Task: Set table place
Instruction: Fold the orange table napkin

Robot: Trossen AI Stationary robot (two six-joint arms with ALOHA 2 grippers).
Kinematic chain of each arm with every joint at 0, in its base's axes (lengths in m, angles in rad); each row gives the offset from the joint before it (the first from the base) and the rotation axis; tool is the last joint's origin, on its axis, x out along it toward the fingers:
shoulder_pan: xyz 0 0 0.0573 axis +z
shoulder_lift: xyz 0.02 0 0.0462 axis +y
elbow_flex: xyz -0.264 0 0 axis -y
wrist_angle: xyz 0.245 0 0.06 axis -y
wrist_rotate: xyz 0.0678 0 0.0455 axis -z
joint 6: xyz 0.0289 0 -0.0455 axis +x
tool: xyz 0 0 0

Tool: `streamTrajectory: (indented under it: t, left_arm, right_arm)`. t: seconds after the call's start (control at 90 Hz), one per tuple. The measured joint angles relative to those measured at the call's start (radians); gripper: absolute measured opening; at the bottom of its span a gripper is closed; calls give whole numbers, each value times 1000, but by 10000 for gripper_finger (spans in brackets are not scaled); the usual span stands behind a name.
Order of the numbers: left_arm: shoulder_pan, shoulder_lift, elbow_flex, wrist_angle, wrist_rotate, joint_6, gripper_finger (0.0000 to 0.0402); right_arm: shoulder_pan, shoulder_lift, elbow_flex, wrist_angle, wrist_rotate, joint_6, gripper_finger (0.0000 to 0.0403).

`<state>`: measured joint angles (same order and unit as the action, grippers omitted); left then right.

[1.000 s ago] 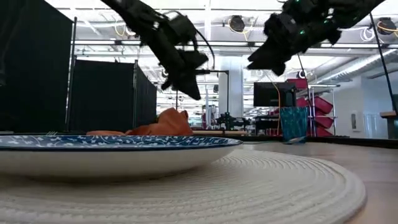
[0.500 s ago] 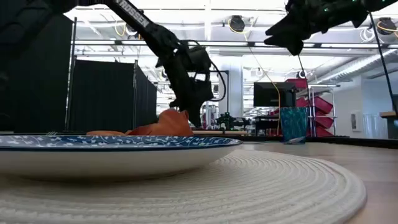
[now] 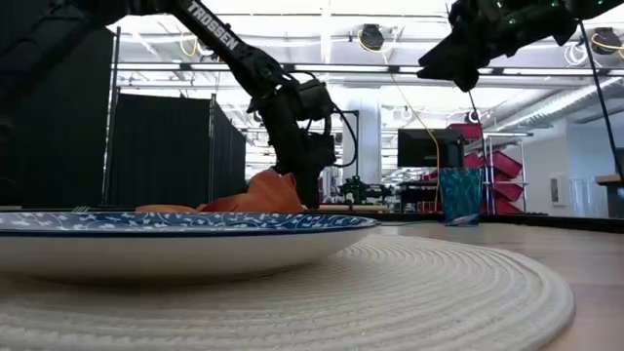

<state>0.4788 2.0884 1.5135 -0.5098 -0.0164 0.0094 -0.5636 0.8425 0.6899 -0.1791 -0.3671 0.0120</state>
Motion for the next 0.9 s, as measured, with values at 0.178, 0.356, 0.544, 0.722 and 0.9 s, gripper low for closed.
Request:
streamTrajectory:
  t: [0.178,0.356,0.544,0.722,0.9]
  left_arm:
    - [-7,0,0,-8,-15,-58,127]
    - [-20,0,31,-97,33,-179,128]
    - [-47,0,74,-196,-24,-185,128]
    - [-47,2,87,-206,-30,-139,128]
    - [-41,30,90,-226,-15,-135,128]
  right_arm:
    - [0,0,0,0,-1,-3,160]
    - [0,0,0,1,-1,-6,160]
    - [0,0,0,1,-1,-18,160]
    - [0,0,0,1,-1,-21,160]
    - [1,0,0,2,-5,-21,160]
